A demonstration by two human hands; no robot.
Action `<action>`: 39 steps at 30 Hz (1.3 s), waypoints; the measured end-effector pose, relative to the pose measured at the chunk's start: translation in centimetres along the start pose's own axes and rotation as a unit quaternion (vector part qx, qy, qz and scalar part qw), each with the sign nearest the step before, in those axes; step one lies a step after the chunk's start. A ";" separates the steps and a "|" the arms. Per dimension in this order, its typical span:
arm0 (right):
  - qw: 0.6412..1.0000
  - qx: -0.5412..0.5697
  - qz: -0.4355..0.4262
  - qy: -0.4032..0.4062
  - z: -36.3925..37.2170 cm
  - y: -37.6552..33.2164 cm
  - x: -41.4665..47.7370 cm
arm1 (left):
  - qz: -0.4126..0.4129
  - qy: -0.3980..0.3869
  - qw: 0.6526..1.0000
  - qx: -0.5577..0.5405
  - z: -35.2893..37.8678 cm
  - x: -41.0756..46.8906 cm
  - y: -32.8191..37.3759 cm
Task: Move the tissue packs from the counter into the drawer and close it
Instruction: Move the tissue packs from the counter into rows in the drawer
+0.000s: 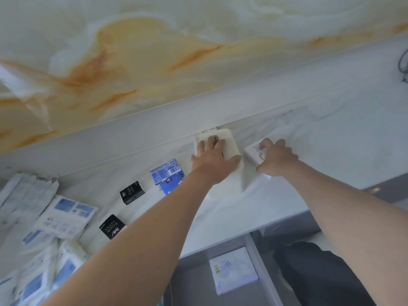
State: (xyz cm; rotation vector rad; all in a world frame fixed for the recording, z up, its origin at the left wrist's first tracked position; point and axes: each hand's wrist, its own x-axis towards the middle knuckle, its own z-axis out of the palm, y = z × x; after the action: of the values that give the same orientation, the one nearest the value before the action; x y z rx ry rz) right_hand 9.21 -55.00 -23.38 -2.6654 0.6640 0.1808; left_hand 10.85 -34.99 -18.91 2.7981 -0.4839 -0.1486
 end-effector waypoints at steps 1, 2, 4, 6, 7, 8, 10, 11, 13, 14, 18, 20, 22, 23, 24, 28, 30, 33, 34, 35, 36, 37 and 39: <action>1.000 0.019 0.003 0.012 -0.3 -0.3 -0.2 | 0.008 -0.002 1.000 -0.026 -0.2 0.0 -0.2; 0.998 0.043 0.009 0.045 -0.7 -0.9 -0.4 | 0.016 -0.007 0.998 -0.063 -0.5 0.1 -0.4; 0.983 0.125 0.021 0.131 -2.1 -2.5 -1.1 | 0.027 -0.017 0.989 -0.144 -1.3 0.1 -0.7; 0.961 0.189 -0.008 0.201 -3.8 -4.5 -2.0 | 0.039 0.006 0.983 -0.177 -2.2 -0.1 -0.7; 0.953 0.201 -0.045 0.221 -4.4 -5.4 -2.5 | 0.051 0.035 0.982 -0.176 -2.8 -0.4 -0.7; 0.948 0.205 -0.091 0.224 -4.9 -6.5 -3.0 | 0.071 0.076 0.981 -0.166 -3.5 -0.6 -0.8; 0.936 0.243 -0.180 0.181 -5.5 -8.6 -4.2 | 0.122 0.153 0.974 -0.114 -4.8 -1.1 -1.6; 0.926 0.269 -0.219 0.152 -5.5 -9.7 -4.9 | 0.142 0.177 0.971 -0.070 -5.5 -1.3 -2.2; 0.907 0.301 -0.273 0.110 -4.6 -11.7 -6.4 | 0.162 0.208 0.965 0.012 -6.6 -1.8 -3.8; 0.904 0.308 -0.282 0.087 -3.9 -12.6 -7.0 | 0.155 0.224 0.961 0.042 -7.0 -2.0 -4.8; 0.883 0.404 -0.236 -0.033 -0.6 -15.6 -8.3 | 0.054 0.211 0.966 0.142 -8.1 -3.9 -9.8; 0.905 0.348 -0.230 -0.077 0.8 -16.7 -8.0 | 0.017 0.188 0.969 0.160 -7.9 -4.9 -12.2; 0.945 0.198 -0.243 -0.092 2.1 -17.6 -7.6 | -0.008 0.177 0.970 0.164 -7.5 -5.5 -14.0; 0.957 0.131 -0.247 -0.083 2.5 -18.0 -7.5 | -0.016 0.177 0.971 0.163 -7.3 -5.6 -14.6; 0.964 0.082 -0.243 -0.074 2.9 -18.3 -7.3 | -0.022 0.178 0.970 0.162 -7.1 -5.5 -15.1; 0.980 -0.016 -0.195 -0.037 3.9 -19.2 -6.1 | -0.023 0.212 0.963 0.164 -6.6 -4.5 -16.2; 0.984 -0.054 -0.168 -0.012 4.4 -19.9 -5.1 | -0.028 0.240 0.957 0.158 -6.4 -3.9 -16.7; 0.986 -0.105 -0.125 0.024 5.1 -21.5 -3.3 | -0.040 0.268 0.949 0.164 -6.1 -3.2 -18.3; 0.985 -0.120 -0.118 0.041 5.3 -21.9 -2.5 | -0.044 0.268 0.948 0.168 -6.0 -2.9 -19.0; 0.983 -0.133 -0.114 0.055 5.5 -22.2 -1.6 | -0.049 0.266 0.947 0.171 -5.9 -2.7 -19.7; 0.981 -0.146 -0.113 0.065 5.8 -22.3 -0.6 | -0.054 0.264 0.947 0.173 -5.8 -2.5 -20.3; 0.979 -0.157 -0.115 0.069 6.1 -22.4 0.4 | -0.057 0.260 0.948 0.173 -5.6 -2.2 -20.9; 0.976 -0.170 -0.113 0.068 7.0 -22.3 2.4 | -0.057 0.251 0.951 0.169 -5.1 -1.6 -21.9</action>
State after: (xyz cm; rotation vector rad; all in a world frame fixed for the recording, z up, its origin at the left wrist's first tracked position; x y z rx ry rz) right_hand 21.66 -35.12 -22.77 -3.0808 0.3906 0.0509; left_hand 17.00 -13.37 -20.68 3.0277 -0.2353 0.6701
